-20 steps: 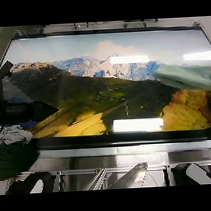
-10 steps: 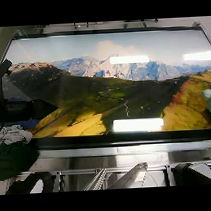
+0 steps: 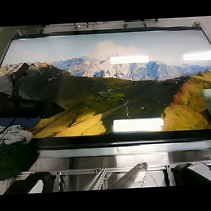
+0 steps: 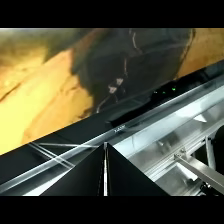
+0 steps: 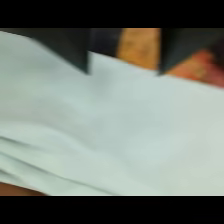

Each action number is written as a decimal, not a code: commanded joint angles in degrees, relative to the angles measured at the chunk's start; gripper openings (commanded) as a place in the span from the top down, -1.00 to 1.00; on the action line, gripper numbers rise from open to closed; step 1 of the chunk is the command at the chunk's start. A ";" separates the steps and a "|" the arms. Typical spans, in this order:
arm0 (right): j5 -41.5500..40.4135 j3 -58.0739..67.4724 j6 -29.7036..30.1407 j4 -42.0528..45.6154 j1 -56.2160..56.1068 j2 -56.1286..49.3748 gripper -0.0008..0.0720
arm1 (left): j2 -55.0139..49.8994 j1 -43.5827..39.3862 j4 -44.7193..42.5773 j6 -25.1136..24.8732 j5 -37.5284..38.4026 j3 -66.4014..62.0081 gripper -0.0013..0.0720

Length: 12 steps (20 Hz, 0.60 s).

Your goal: Fold the shirts.

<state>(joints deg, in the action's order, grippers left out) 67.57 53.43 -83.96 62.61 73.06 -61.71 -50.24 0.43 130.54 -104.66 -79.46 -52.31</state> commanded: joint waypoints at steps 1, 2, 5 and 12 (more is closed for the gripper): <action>1.07 1.95 8.00 -19.28 -8.98 4.79 0.85 | 1.75 -1.70 0.07 -0.55 1.07 -0.13 0.90; 1.07 1.95 9.27 -22.62 -14.45 6.80 0.93 | 3.21 -1.68 -0.04 -0.50 1.95 -0.13 0.90; -1.11 0.44 11.32 -22.71 -32.83 14.69 0.93 | 8.46 -1.66 -0.57 -0.52 3.76 0.00 0.90; -20.74 -22.25 19.74 -22.75 -59.10 40.81 0.93 | 19.52 -1.66 0.22 -0.17 7.02 11.19 0.90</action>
<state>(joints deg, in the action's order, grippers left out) 56.49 38.89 -68.10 40.82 22.90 -29.65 -34.59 -1.21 130.10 -105.08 -74.15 -45.10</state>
